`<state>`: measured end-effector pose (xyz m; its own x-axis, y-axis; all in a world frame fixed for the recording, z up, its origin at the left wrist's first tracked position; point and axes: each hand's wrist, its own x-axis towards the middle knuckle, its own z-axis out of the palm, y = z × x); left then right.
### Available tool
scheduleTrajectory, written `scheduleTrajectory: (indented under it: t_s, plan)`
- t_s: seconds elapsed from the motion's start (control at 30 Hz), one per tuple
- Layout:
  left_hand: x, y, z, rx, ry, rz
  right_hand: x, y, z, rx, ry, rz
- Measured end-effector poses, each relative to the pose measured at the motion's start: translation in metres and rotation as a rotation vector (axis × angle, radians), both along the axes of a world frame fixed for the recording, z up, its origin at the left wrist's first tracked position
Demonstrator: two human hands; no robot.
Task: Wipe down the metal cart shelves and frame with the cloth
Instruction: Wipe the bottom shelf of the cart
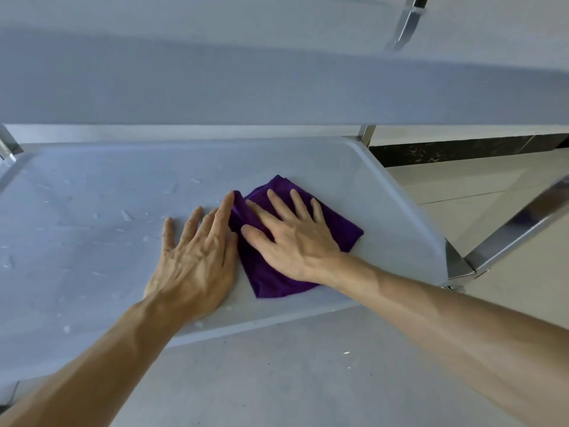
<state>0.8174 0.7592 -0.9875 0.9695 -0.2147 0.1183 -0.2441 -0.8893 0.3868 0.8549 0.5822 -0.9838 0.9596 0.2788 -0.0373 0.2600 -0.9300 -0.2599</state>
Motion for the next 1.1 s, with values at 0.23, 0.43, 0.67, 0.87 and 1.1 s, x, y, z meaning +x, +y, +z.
scheduleTrajectory:
  t_s: [0.23, 0.43, 0.67, 0.87, 1.1]
  plan:
    - [0.001, 0.005, 0.011, -0.247, -0.065, 0.056, -0.039, 0.014, 0.025, 0.243, 0.135, 0.02]
    - [-0.02, 0.014, 0.02, -0.311, -0.232, 0.03, -0.028, -0.046, 0.049, 0.366, -0.102, 0.005]
    - [-0.046, -0.015, 0.029, -0.201, -0.25, -0.243, -0.029, -0.074, 0.031, 0.238, -0.102, 0.052]
    - [-0.043, -0.001, 0.023, -0.006, -0.092, -0.294, -0.029, -0.068, 0.033, 0.225, -0.094, -0.002]
    - [-0.036, 0.045, 0.045, 0.0, 0.176, -0.178, -0.045, -0.04, 0.047, 0.369, 0.009, -0.038]
